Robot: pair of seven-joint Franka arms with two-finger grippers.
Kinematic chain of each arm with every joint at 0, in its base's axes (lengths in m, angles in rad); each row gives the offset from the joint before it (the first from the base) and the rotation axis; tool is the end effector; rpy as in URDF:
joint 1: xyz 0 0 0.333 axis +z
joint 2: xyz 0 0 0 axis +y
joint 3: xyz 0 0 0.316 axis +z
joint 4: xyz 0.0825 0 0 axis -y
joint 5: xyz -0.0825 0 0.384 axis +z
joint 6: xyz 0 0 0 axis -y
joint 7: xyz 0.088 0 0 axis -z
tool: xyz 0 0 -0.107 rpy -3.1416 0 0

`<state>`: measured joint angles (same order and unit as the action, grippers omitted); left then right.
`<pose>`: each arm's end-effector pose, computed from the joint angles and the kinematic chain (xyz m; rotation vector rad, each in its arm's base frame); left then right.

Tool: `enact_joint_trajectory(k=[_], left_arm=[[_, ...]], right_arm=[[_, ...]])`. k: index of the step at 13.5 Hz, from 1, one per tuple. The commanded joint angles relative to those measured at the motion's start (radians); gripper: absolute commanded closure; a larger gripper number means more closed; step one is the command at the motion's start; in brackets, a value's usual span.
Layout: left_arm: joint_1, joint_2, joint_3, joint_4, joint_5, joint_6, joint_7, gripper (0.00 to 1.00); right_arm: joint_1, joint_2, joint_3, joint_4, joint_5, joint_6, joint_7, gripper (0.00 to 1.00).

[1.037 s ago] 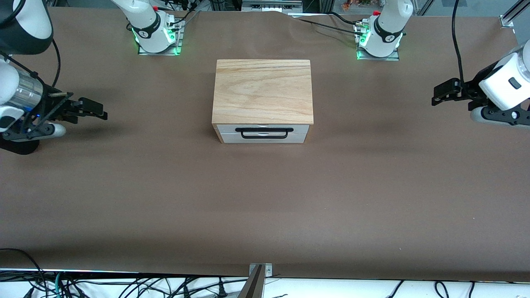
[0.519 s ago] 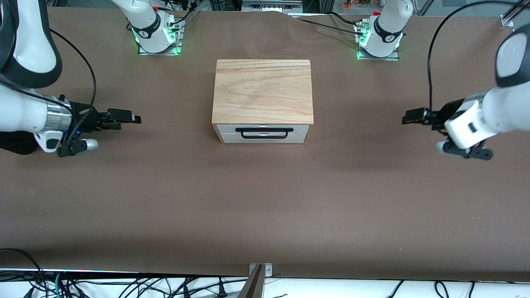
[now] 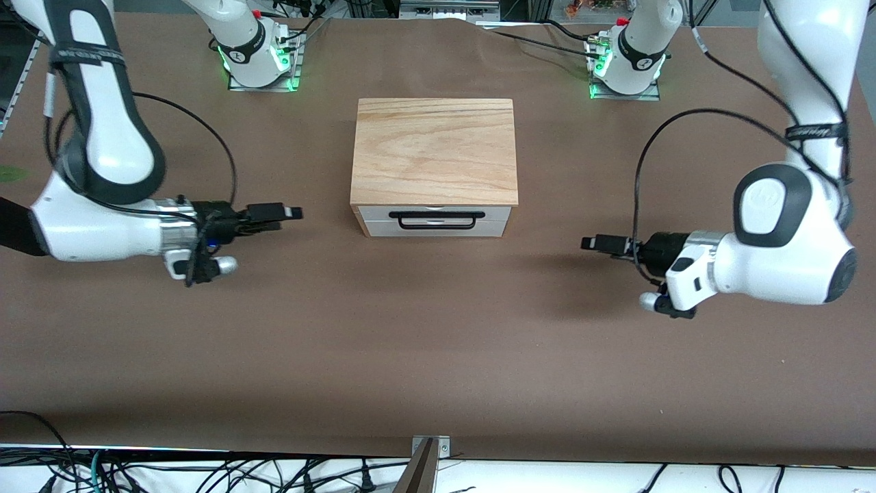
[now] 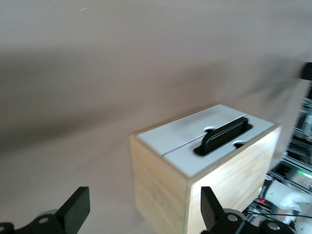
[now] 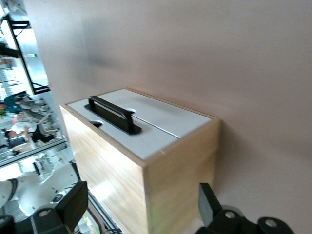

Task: Pull top drawer with both arms simultaneously
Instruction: 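Move the right gripper while the left gripper moves toward the drawer handle, then close the right gripper while the left gripper closes on the handle ends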

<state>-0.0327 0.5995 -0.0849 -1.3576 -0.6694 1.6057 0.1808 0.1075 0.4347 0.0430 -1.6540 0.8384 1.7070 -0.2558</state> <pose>0.6773 -0.1328 0.3733 2.3886 -0.1724 -0.3948 0.6226 0.1620 0.3629 -2.2770 -0.1313 0.3854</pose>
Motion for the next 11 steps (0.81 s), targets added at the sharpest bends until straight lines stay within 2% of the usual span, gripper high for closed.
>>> enact_joint_trajectory(k=[1,3,6,9,11], left_arm=[[-0.012,0.072,-0.013,0.003,-0.175,0.042,0.165,0.00],[-0.027,0.120,-0.013,-0.026,-0.310,0.049,0.302,0.00],[-0.047,0.134,-0.013,-0.107,-0.433,0.068,0.434,0.00],[-0.072,0.131,-0.013,-0.230,-0.573,0.111,0.557,0.00],[-0.079,0.132,-0.021,-0.284,-0.619,0.131,0.632,0.00]], right_arm=[[0.066,0.048,-0.003,-0.017,0.144,0.068,-0.098,0.00],[0.093,0.076,-0.002,-0.044,0.241,0.155,-0.193,0.00],[0.101,0.148,-0.003,-0.052,0.473,0.155,-0.350,0.01],[0.106,0.164,-0.002,-0.102,0.559,0.131,-0.456,0.12],[0.104,0.167,-0.002,-0.156,0.654,0.062,-0.497,0.32]])
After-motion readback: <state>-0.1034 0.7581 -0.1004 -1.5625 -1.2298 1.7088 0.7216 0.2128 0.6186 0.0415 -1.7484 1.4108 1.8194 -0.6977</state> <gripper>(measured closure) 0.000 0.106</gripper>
